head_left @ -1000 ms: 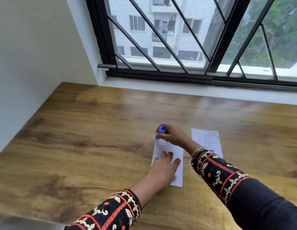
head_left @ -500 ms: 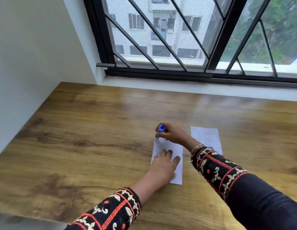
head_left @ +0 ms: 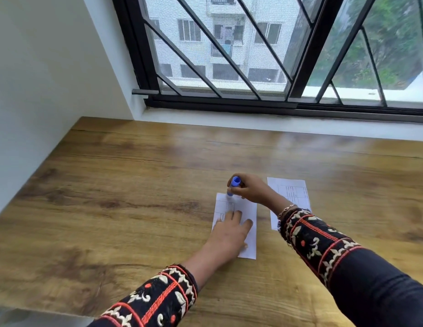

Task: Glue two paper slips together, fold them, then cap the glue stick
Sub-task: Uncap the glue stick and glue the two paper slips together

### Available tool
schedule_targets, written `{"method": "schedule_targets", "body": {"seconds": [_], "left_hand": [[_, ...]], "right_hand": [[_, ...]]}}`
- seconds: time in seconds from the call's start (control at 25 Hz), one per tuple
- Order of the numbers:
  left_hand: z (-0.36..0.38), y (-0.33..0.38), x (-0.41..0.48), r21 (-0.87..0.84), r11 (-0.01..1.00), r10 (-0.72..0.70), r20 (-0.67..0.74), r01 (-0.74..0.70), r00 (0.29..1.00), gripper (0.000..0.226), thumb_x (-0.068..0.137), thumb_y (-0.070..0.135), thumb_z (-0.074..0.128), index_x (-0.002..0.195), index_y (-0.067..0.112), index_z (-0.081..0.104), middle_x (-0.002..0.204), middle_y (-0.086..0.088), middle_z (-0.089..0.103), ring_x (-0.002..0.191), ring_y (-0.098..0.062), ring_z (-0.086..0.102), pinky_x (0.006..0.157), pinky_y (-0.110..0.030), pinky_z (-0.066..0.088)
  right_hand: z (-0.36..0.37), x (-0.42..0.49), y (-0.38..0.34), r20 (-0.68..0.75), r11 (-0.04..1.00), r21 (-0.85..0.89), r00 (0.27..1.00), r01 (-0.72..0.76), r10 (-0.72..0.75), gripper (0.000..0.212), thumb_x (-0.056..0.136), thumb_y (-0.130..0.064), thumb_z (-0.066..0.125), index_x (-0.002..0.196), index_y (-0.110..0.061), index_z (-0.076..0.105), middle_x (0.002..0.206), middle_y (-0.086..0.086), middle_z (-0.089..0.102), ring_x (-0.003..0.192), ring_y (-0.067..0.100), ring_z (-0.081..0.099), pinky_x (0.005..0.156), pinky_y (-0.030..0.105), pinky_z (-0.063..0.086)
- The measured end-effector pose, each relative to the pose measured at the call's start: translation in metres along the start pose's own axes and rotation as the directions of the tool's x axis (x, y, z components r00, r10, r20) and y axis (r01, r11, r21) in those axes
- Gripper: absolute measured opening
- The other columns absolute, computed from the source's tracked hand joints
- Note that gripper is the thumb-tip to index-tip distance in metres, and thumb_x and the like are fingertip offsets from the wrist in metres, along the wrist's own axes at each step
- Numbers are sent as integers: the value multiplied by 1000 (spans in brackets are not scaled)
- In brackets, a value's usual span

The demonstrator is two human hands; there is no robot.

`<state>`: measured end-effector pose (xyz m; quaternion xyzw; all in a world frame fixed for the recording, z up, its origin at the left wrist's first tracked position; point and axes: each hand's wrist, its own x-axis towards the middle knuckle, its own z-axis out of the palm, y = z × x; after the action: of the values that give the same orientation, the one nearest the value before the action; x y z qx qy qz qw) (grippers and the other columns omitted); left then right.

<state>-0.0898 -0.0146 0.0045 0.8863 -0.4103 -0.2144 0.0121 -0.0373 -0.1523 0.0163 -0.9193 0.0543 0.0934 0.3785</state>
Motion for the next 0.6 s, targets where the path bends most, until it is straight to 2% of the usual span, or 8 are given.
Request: {"method": "schedule_targets", "body": {"seconds": [0.16, 0.28, 0.36, 0.52, 0.6], "left_hand": [[1, 0, 1, 13, 1000, 12, -5, -12, 1000, 52, 89, 23, 55, 134, 13, 31, 141, -17, 28, 129, -32, 27, 101, -48, 37], [4, -1, 1, 16, 1000, 18, -26, -18, 999, 50, 89, 24, 55, 132, 14, 32, 139, -16, 30, 127, -31, 28, 98, -45, 38], [4, -1, 1, 18, 1000, 23, -30, -22, 999, 49, 89, 24, 55, 132, 14, 33, 137, -15, 31, 127, -31, 28, 98, -45, 39], [4, -2, 1, 21, 1000, 22, -33, -21, 999, 47, 89, 25, 55, 130, 14, 34, 136, -15, 32, 127, -32, 28, 96, -44, 39], [3, -2, 1, 15, 1000, 17, -35, -17, 999, 45, 89, 26, 55, 128, 14, 35, 135, -14, 32, 126, -31, 28, 94, -43, 40]], "right_hand": [[-5, -9, 8, -17, 1000, 15, 999, -28, 28, 15, 81, -21, 61, 89, -8, 64, 85, 21, 66, 71, 22, 52, 78, 48, 51], [-10, -17, 13, -30, 999, 37, 999, -38, 39, 14, 81, -19, 62, 89, -8, 64, 70, 1, 59, 68, 17, 51, 77, 44, 51], [-13, -22, 16, -47, 998, 45, 998, -42, 44, 14, 81, -18, 62, 89, -6, 64, 64, -6, 54, 65, 15, 49, 75, 42, 51], [-18, -31, 22, -75, 997, 32, 995, -63, 65, 14, 81, -18, 62, 89, -7, 64, 62, -6, 51, 62, 12, 47, 70, 34, 44], [-19, -34, 26, -81, 997, 27, 994, -71, 73, 14, 81, -20, 62, 90, -9, 64, 64, -5, 52, 64, 14, 48, 70, 36, 46]]}}
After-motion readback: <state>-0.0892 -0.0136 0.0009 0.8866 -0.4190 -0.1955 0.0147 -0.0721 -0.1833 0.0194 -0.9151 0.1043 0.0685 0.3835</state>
